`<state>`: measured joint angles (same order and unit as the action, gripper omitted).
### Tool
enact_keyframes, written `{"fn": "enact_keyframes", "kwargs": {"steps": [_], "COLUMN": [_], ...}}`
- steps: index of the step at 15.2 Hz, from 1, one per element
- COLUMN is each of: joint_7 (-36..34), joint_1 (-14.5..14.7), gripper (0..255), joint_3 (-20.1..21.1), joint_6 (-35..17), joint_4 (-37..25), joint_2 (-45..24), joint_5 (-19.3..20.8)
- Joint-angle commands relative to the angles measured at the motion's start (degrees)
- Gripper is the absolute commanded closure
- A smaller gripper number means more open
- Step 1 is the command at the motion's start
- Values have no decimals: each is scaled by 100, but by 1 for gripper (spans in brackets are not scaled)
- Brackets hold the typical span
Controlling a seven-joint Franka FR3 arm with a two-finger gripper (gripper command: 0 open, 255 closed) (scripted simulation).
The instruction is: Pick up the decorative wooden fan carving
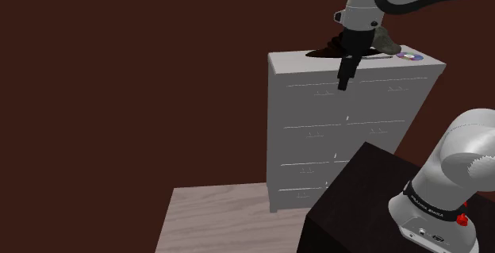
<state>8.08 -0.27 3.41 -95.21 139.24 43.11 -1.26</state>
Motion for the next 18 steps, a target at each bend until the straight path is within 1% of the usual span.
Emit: {"fn": "enact_keyframes", "kwargs": {"steps": [1, 5, 10, 14, 18], "joint_7": [0, 619, 1366, 1950, 2532], "joint_1": [0, -187, -375, -491, -583], "gripper": [0, 0, 0, 0, 0], "joint_3": [0, -414, -893, -1244, -1570], "joint_6": [0, 16, -4, -35, -62], "joint_4": [0, -284, -785, -1298, -1911], "joint_2": [0, -327, -866, -1383, -1967], "joint_5": [0, 442, 922, 1228, 1450]}}
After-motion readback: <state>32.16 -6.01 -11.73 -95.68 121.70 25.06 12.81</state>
